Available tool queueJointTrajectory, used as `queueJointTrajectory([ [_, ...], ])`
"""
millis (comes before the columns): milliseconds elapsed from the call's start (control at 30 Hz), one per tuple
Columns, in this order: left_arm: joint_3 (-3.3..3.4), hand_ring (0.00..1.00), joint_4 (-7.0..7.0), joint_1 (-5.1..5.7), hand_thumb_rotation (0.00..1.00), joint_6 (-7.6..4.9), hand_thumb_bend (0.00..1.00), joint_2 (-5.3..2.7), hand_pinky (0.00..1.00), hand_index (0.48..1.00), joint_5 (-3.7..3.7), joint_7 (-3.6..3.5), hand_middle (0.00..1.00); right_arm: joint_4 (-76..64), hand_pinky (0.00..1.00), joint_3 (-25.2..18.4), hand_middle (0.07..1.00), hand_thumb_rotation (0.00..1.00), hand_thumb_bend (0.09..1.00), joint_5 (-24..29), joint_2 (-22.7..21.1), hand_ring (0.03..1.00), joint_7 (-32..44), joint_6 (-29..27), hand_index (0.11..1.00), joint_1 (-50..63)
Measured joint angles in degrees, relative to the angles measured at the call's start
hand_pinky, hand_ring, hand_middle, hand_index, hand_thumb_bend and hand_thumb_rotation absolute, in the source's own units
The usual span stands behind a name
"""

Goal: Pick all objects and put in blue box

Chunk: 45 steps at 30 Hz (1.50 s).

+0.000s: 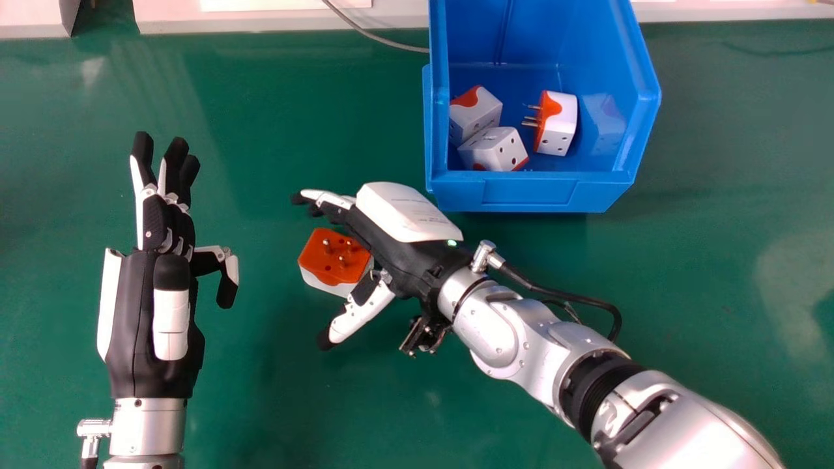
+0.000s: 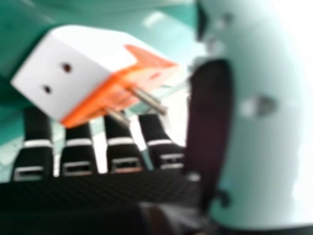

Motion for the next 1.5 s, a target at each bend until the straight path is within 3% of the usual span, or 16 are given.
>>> queueJointTrajectory([
  [67,0.09,1.0,0.0,0.0,0.96,-0.01,1.0,0.02,0.0,1.0,0.01,0.11,1.0,0.16,0.58,0.83,0.674,0.08,0.799,-1.29,-0.13,0.645,-2.6,-0.14,0.722,0.14],
  [100,0.08,1.0,0.0,0.0,0.96,-0.01,1.0,0.02,0.0,1.0,0.05,0.15,1.0,0.2,0.58,1.17,0.674,0.08,0.799,-1.56,-0.19,0.645,-3.72,-0.25,0.722,0.24],
  [167,0.08,1.0,0.01,0.0,0.96,-0.01,1.0,0.01,0.0,1.0,0.08,0.16,1.0,0.24,0.53,1.72,0.599,0.05,0.701,-2.01,-0.36,0.581,-5.09,-0.29,0.645,0.27],
  [433,0.09,1.0,0.13,-0.02,0.96,-0.01,1.0,0.01,0.0,1.0,0.12,0.25,1.0,0.25,0.46,2.26,0.507,0.02,0.585,-2.28,-0.43,0.5,-6.06,-0.49,0.555,0.26],
  [900,0.13,1.0,0.73,-0.15,0.96,-0.02,1.0,0.01,0.0,1.0,0.16,0.34,1.0,0.24,0.44,2.65,0.476,0.0,0.54,-2.35,-0.75,0.478,-6.46,-2.11,0.516,0.23],
  [1067,0.1,1.0,0.68,-0.15,0.96,-0.06,1.0,-0.01,0.0,1.0,0.21,0.67,1.0,0.24,0.43,2.32,0.474,0.0,0.533,-2.08,-1.5,0.472,-6.89,-2.9,0.508,0.24],
  [1333,0.04,1.0,0.68,-0.06,0.96,-0.14,1.0,-0.1,0.0,1.0,0.18,0.61,1.0,-1.14,0.42,-3.14,0.476,0.0,0.53,3.09,-3.54,0.468,-6.21,-9.71,0.501,0.8],
  [1500,-0.08,1.0,0.69,-0.05,0.96,-0.28,1.0,-0.19,0.0,1.0,0.47,1.2,1.0,-3.15,0.41,-7.72,0.477,0.0,0.529,8.32,-4.81,0.459,-2.49,-15.09,0.5,2.41],
])
